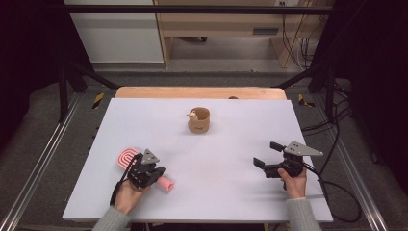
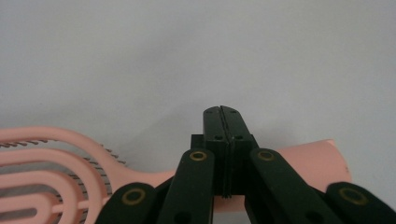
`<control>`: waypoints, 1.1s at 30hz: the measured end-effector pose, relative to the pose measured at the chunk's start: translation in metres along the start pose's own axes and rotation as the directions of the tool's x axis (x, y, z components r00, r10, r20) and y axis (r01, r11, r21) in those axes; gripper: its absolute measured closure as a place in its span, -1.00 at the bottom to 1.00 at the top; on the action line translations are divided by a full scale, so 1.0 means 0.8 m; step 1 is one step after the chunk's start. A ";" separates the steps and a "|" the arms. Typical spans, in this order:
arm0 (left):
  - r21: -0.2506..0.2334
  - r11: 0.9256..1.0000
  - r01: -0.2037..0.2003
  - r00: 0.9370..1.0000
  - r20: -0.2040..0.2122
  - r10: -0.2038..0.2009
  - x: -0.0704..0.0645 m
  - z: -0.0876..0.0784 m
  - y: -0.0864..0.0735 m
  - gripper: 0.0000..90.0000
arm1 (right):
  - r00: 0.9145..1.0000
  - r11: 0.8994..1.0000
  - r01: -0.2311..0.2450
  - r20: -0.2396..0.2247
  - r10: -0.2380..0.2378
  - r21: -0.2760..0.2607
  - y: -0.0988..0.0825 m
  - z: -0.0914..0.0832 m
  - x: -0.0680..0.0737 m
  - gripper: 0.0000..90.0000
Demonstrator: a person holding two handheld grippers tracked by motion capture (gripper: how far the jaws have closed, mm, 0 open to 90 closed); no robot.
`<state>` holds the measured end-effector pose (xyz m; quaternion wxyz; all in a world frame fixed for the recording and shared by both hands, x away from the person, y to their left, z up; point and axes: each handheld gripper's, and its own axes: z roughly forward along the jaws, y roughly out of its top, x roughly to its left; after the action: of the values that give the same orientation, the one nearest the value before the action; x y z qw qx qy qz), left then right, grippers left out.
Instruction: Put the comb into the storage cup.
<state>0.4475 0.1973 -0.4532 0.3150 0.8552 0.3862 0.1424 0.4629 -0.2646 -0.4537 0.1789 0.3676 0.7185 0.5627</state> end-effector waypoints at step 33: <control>0.049 0.997 -0.055 0.998 0.016 0.055 -0.010 -0.021 -0.018 0.99 | 1.000 1.000 -0.003 0.000 0.003 -0.008 0.001 -0.001 0.000 -0.99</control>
<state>0.4258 0.2062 -0.4498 0.2923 0.8741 0.3636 0.1354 0.4626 -0.2649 -0.4531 0.1795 0.3680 0.7158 0.5657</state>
